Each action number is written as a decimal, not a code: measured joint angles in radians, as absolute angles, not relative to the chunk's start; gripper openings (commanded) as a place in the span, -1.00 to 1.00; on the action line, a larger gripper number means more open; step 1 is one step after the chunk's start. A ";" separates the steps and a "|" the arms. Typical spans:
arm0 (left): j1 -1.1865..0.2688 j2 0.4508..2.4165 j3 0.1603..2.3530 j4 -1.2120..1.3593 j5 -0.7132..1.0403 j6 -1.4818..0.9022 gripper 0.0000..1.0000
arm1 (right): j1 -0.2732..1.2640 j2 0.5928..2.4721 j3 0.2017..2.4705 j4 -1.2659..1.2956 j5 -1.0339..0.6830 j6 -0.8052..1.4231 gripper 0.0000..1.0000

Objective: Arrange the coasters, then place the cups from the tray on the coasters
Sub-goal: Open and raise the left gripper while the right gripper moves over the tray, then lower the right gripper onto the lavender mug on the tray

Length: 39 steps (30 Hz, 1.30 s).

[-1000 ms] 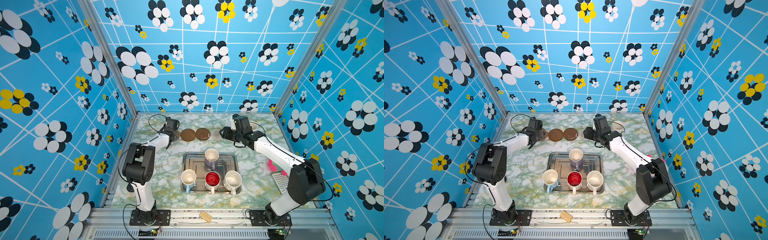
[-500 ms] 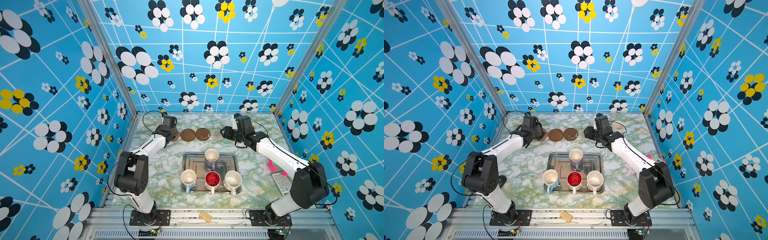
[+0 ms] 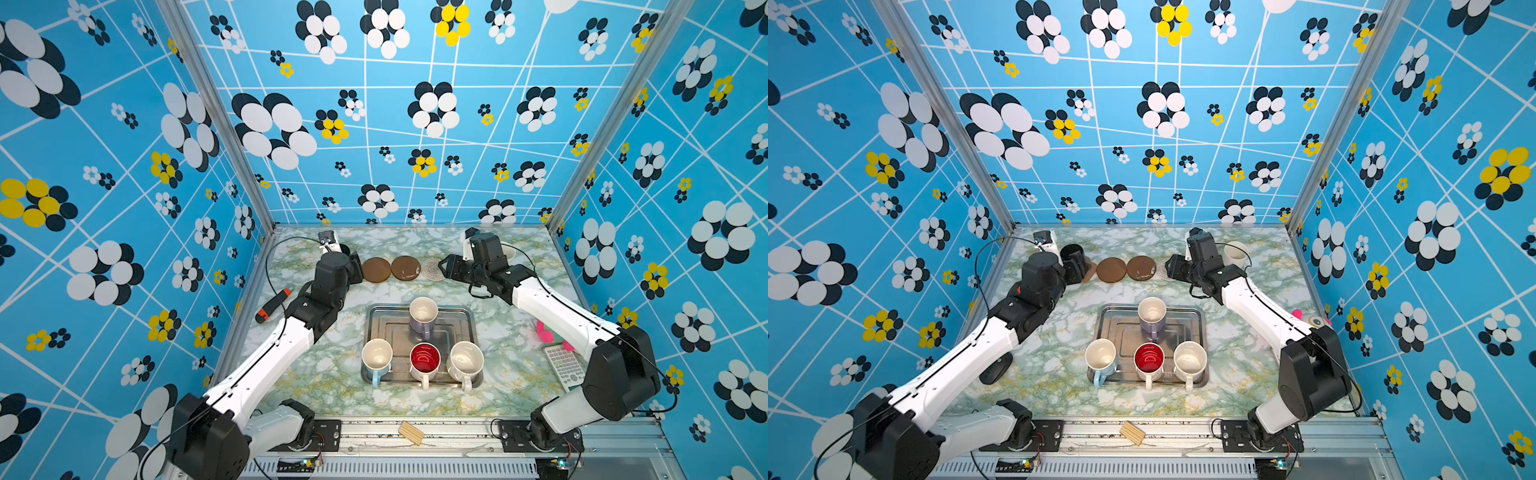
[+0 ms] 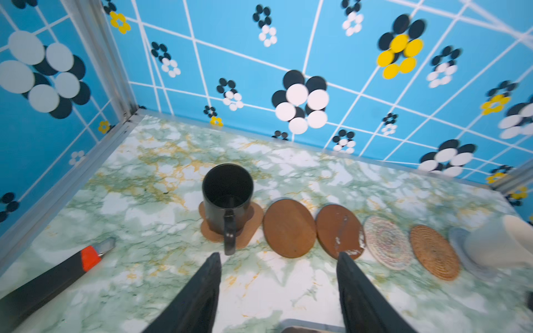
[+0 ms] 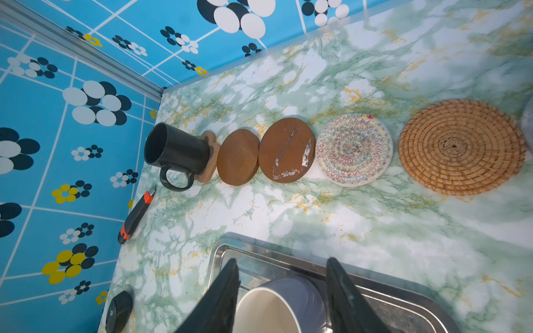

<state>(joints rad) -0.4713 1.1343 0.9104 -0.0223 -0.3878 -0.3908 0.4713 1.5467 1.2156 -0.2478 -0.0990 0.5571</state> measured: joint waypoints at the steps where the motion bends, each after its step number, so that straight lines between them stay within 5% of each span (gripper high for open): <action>1: -0.490 1.110 0.891 -0.013 -0.382 -0.396 0.31 | 0.482 1.547 1.222 -0.258 -0.095 0.553 0.04; 23: -0.558 0.987 0.773 0.021 -0.314 -0.339 0.42 | 0.688 1.531 1.331 -0.670 0.044 0.377 0.11; 39: -0.558 1.043 0.773 0.023 -0.291 -0.327 0.60 | 0.744 1.494 1.193 -0.699 -0.002 0.393 0.20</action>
<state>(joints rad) -0.5579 1.0428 0.7734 0.0231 -0.2913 -0.3275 0.7444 1.4937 1.1927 -0.6994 -0.0021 0.3935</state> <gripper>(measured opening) 0.795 0.585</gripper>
